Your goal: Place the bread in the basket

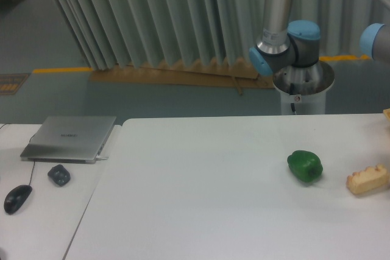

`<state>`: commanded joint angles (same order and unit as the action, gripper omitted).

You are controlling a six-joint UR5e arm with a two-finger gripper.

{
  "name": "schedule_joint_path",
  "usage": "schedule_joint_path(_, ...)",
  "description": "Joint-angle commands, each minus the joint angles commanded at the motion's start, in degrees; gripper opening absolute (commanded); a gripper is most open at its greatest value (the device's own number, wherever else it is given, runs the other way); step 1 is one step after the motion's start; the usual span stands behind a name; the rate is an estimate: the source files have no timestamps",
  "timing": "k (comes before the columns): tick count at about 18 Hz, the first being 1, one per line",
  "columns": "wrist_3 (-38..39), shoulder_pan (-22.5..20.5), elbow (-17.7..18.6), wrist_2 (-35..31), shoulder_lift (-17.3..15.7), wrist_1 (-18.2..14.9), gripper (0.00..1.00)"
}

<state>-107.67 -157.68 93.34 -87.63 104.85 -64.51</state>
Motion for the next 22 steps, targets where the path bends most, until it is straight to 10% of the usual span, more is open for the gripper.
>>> schedule_joint_path(22,0.3,0.1,0.4,-0.2,-0.7,-0.2,1.00)
